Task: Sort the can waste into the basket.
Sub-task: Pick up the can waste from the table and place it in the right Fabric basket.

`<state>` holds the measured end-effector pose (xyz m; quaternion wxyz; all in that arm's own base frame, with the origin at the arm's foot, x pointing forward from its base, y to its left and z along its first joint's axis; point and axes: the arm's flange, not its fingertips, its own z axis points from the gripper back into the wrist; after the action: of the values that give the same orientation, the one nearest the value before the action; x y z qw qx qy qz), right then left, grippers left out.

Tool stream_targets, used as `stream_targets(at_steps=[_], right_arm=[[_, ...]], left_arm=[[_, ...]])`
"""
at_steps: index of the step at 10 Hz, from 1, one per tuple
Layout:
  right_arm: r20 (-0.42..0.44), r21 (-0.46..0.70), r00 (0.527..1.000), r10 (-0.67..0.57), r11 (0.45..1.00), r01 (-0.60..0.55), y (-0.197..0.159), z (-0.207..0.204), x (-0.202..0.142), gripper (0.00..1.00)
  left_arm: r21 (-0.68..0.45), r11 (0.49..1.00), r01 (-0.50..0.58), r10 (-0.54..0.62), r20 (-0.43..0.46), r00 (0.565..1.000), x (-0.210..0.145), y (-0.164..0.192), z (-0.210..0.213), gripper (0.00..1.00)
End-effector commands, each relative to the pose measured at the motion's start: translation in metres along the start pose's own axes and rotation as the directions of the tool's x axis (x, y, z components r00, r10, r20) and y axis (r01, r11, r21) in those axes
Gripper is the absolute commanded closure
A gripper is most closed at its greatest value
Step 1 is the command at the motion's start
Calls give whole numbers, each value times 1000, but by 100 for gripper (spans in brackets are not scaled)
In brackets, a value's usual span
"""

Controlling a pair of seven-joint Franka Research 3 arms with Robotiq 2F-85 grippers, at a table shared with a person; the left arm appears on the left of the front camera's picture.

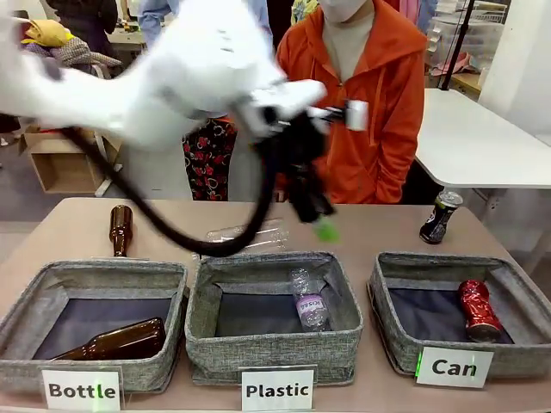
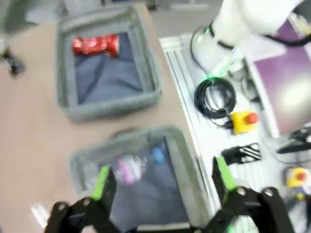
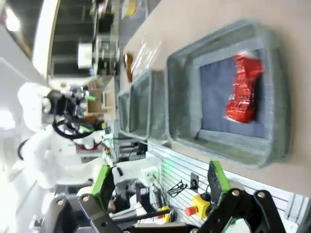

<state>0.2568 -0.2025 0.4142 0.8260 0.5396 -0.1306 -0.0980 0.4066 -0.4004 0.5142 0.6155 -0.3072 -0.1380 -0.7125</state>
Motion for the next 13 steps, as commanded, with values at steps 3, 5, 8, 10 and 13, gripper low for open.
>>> stream_targets(at_steps=[3, 5, 8, 10, 13], right_arm=[[-140, 103, 990, 9, 995, 6, 37, -87, -5, 0], [-201, 137, 979, -18, 989, 47, 37, -103, -13, 0], [-101, 167, 993, -66, 982, 82, 21, -83, 1, 0], [-201, 129, 980, -8, 991, 34, 31, -89, 11, 0], [-201, 129, 980, -8, 991, 34, 31, -89, 11, 0]], left_arm=[[-15, 890, -456, 436, 326, 839, -195, -73, 93, 0], [-168, 730, -663, 644, 493, 585, -303, -88, 133, 0], [-310, 674, -670, 589, 774, 234, -446, -156, 166, 0], [-319, 643, -696, 681, 655, 328, -434, -144, 168, 0], [-319, 643, -696, 681, 655, 328, -434, -144, 168, 0]])
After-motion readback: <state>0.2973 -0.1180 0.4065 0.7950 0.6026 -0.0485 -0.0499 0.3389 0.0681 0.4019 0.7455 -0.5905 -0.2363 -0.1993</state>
